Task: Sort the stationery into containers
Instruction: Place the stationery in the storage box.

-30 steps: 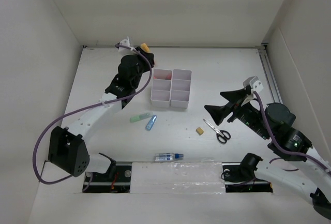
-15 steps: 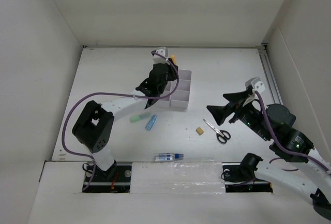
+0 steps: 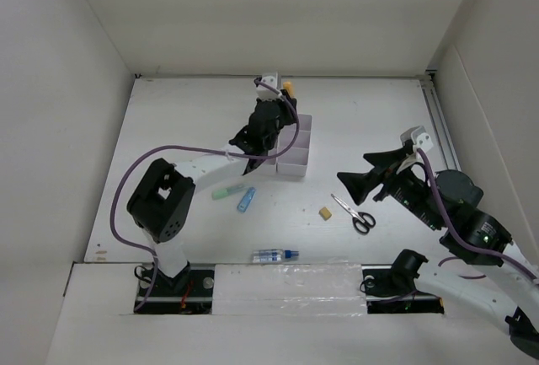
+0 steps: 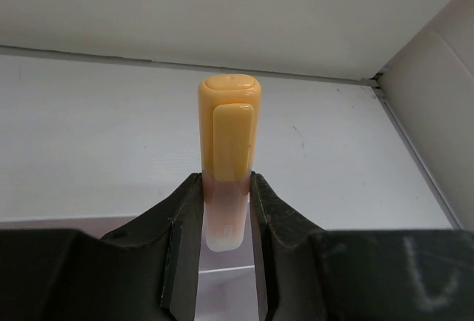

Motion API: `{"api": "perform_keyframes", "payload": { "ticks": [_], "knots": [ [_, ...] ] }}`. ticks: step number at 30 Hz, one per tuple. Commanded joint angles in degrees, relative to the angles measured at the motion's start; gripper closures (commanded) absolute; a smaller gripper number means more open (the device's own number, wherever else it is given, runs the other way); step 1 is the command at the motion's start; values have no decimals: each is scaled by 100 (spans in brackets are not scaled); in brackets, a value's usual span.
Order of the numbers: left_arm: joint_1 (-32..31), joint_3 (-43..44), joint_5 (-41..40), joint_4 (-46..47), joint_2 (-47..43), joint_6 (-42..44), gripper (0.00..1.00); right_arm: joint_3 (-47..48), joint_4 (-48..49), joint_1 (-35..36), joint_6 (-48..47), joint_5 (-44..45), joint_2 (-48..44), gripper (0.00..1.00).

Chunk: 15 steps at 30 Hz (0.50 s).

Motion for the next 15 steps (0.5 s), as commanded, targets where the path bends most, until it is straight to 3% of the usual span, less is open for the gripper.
{"api": "perform_keyframes", "payload": {
  "ticks": [1, 15],
  "knots": [
    [-40, 230, -156, 324, 34, 177, 100, 118, 97, 38, 58, 11, -65, 5],
    [-40, 178, -104, 728, 438, 124, 100, 4, 115, 38, -100, -95, -56, 5]
  ]
}}
